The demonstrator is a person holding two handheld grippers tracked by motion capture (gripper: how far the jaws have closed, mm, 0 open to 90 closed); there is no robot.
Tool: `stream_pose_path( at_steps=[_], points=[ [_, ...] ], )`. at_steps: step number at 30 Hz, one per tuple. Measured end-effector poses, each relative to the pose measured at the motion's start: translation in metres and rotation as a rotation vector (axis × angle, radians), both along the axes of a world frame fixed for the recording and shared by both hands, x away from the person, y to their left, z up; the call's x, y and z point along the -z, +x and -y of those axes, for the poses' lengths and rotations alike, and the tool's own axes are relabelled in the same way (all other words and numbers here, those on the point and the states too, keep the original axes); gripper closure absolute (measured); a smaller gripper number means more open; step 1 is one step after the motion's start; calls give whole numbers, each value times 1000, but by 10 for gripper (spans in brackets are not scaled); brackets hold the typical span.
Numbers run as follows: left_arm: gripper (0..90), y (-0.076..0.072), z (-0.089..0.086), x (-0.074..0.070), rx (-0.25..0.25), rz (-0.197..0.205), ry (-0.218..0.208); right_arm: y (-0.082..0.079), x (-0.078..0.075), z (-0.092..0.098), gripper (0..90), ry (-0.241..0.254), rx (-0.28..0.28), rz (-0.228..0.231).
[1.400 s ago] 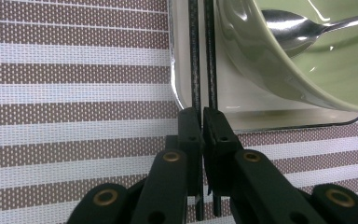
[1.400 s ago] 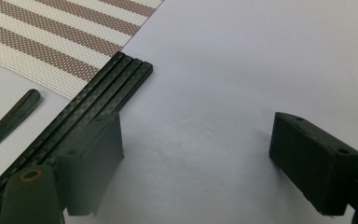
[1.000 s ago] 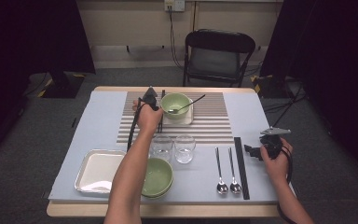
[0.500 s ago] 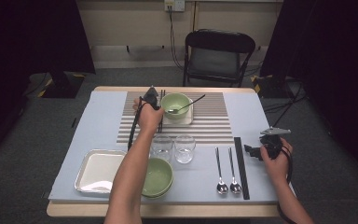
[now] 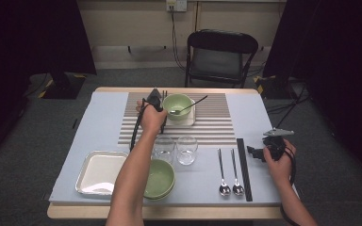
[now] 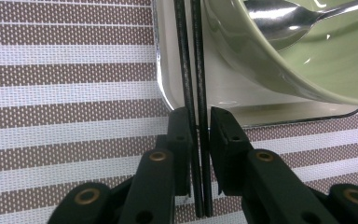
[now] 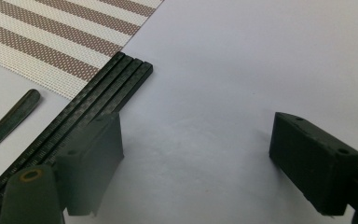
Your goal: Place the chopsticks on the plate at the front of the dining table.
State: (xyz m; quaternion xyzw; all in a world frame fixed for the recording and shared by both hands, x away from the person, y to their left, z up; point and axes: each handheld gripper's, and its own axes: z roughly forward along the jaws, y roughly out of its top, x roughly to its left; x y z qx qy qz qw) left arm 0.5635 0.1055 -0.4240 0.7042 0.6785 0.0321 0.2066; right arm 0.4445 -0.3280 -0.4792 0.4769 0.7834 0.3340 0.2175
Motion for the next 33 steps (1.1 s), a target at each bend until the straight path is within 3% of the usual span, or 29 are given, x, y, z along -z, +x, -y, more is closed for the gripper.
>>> stream_pose_path(
  at_steps=[24, 33],
  points=[
    [783, -1, -1, 0, -1, -6, -21, 0, 0, 0, 163, -1, 2, 0],
    [765, -2, -6, -5, -12, 14, -40, 0, 0, 0, 163, 0, 0, 1]
  ],
)
